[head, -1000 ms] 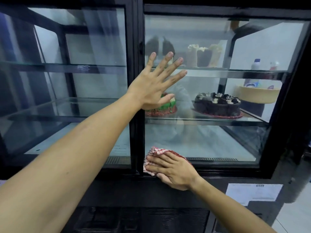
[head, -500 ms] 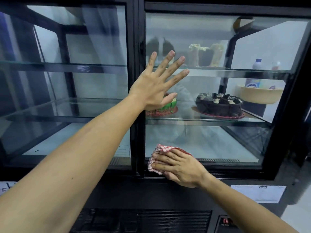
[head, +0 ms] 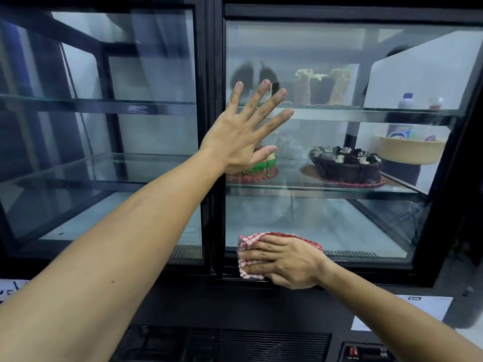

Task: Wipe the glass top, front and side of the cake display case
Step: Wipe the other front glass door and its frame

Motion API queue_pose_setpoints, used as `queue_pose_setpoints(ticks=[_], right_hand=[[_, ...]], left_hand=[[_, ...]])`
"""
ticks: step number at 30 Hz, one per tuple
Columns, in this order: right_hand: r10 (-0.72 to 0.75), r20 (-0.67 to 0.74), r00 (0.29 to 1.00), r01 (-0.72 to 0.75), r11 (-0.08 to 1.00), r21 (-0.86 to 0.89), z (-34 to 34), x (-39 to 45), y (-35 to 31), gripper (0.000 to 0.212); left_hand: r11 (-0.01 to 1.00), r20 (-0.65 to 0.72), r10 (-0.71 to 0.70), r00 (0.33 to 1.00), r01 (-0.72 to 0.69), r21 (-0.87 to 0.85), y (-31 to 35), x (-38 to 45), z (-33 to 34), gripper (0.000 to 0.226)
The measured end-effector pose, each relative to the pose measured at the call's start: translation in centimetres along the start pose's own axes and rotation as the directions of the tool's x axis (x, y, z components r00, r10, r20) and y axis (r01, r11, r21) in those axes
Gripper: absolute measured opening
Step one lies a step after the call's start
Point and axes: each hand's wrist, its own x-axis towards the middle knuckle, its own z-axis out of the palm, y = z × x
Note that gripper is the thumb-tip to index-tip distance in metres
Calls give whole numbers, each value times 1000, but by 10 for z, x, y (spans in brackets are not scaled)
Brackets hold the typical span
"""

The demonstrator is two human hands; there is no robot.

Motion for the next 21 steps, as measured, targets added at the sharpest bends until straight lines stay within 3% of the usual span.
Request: queue_pose_setpoints(ticks=[7,12,16,21], right_hand=[[32,-24,999,-31,998,49,8,37,-24,59],[-42,-3,999,42,999,34,-1,4,-1,63],[-58,16,998,58,998,-32,1,-19,10,65],[-37,-17,999,35,994,-107,5,25,-15,61]], left_hand=[[1000,6,-18,1000,17,13,3,-1,-3,75],[1000,-1,-16,1000,16,19,4,-1,-1,74],[1000,2,-27,1000,27,8,5,-2,-1,74],[999,30,-39,999,38,11,7,-2,-4,73]])
